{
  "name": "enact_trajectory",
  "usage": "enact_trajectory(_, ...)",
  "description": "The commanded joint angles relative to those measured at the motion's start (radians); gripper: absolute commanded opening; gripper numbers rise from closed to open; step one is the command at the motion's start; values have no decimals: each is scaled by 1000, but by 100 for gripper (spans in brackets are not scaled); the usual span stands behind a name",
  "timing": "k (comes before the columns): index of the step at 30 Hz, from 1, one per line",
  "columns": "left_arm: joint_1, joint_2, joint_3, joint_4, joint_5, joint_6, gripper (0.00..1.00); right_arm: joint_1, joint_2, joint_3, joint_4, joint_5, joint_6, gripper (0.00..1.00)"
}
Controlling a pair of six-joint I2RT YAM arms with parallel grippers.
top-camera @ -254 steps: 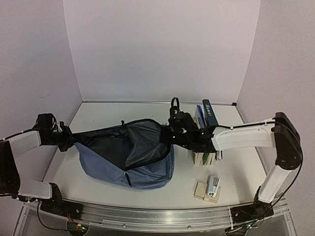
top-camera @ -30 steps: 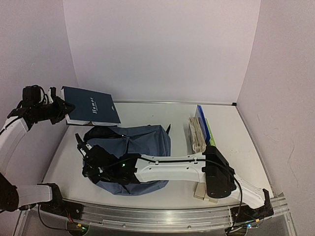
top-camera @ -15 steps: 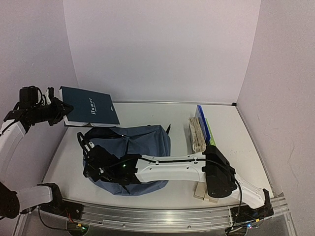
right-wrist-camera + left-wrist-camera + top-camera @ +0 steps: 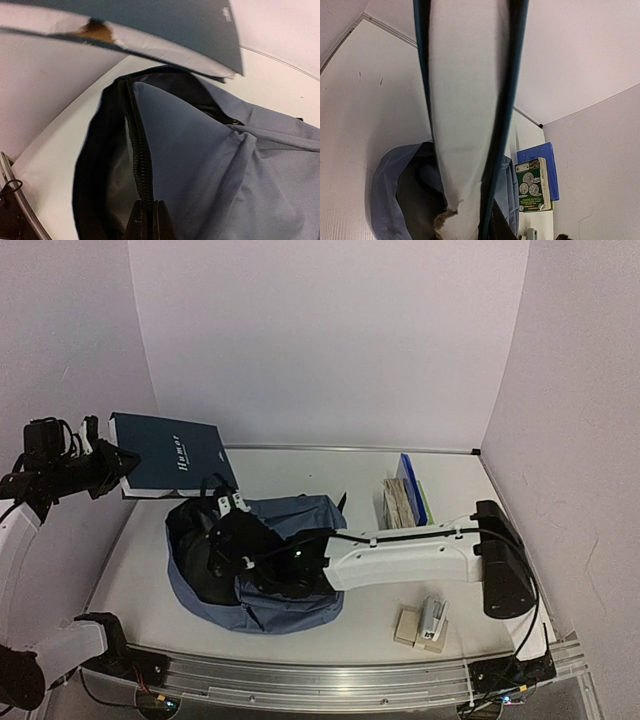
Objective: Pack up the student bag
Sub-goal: Place the book in the student bag.
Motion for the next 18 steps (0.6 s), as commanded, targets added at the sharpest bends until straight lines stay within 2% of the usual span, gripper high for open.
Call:
enact_trajectory(1,1,-79,12,-33,-25,-33,0,-36,-165,-116,71,130,110,0)
enact_trajectory(6,2,-178,-68,-85,-60,-91,0,-36,-260,-199,159,185,124,0)
enact_trajectory(12,1,-256,-65,-201,-153,-88,0,-36,-306,-255,224,292,159,0)
enact_trajectory(18,1,-252,-102,-256,-52,-115,0,-36,-270,-211,226,326,166,0)
